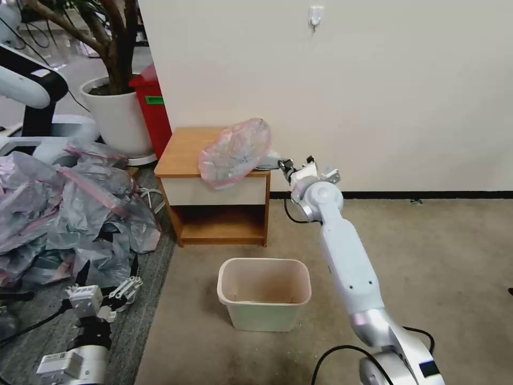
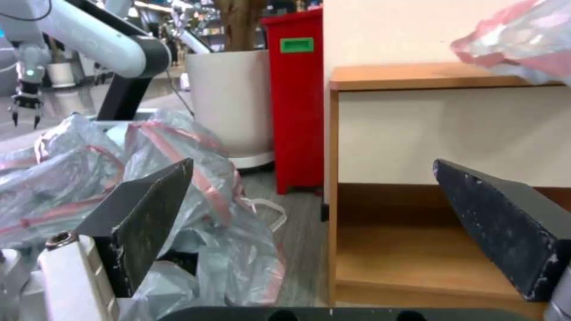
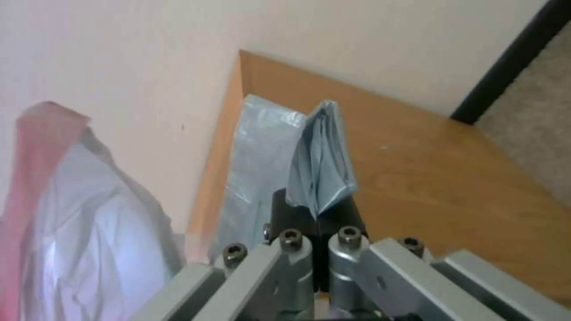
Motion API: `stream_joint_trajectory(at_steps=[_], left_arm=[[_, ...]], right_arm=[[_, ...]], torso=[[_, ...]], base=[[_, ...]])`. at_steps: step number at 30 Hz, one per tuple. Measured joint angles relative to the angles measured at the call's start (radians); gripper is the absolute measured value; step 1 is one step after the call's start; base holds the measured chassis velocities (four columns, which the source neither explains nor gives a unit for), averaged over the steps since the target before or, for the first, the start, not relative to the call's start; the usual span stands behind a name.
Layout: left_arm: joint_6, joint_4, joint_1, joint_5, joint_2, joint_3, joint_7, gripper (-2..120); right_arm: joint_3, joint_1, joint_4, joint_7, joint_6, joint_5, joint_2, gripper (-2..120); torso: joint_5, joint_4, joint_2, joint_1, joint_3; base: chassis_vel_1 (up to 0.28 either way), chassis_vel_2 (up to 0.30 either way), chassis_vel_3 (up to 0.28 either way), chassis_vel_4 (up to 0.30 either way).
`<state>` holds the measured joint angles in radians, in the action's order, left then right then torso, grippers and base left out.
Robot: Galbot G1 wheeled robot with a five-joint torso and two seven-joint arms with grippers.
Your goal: Pick up the garbage bag from the table and place it over the trash can.
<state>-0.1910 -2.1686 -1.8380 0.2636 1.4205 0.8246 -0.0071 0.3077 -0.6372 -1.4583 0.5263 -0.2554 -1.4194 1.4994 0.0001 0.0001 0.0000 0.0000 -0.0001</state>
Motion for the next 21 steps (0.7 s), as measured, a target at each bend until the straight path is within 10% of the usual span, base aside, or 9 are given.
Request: stream_joint_trajectory(at_steps=[21], left_arm=[[-0.003, 0.029, 0.036, -0.01, 0.015, -0.028, 0.0, 100]], right_arm=[[-0.139, -0.556, -0.513, 0.189, -0.042, -0.002, -0.088, 0]], torso=[[-0.0001, -0.0001, 0.0, 0.0, 0.0]], base=[[0.0, 0.0, 0.0, 0.0]])
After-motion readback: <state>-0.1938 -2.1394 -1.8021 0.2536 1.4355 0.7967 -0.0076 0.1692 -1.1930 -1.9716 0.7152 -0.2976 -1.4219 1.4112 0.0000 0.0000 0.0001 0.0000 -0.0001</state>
